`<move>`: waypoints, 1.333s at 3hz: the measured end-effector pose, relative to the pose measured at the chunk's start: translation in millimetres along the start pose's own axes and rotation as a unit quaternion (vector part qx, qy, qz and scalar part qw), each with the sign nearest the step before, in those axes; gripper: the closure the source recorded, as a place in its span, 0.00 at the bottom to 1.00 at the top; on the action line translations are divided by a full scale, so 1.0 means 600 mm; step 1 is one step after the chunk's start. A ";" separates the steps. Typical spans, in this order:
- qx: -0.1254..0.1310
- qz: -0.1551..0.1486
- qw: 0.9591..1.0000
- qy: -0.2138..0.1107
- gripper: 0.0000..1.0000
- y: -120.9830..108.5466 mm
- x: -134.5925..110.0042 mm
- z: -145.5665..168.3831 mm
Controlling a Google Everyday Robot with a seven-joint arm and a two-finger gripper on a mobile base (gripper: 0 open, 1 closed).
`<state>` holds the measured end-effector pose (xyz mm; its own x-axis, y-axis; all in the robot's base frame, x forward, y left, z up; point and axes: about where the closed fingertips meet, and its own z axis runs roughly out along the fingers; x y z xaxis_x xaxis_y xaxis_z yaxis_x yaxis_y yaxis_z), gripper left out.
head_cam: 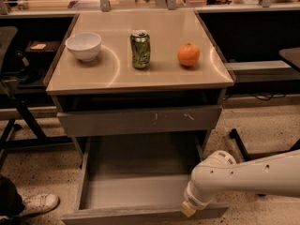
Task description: Open middle drawer
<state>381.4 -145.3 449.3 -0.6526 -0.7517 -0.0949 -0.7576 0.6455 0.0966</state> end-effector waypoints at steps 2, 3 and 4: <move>0.006 0.052 0.998 0.024 1.00 0.049 0.073 -0.042; 0.028 0.072 0.996 0.038 1.00 0.063 0.123 -0.069; 0.030 0.061 0.997 0.023 1.00 0.050 0.097 -0.077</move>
Offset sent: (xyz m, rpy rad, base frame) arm -0.1919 -0.0822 0.0937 -0.2243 0.0891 -0.3330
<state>321.3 -175.6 492.4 -0.7405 -0.6709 -0.0398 -0.6720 0.7392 0.0443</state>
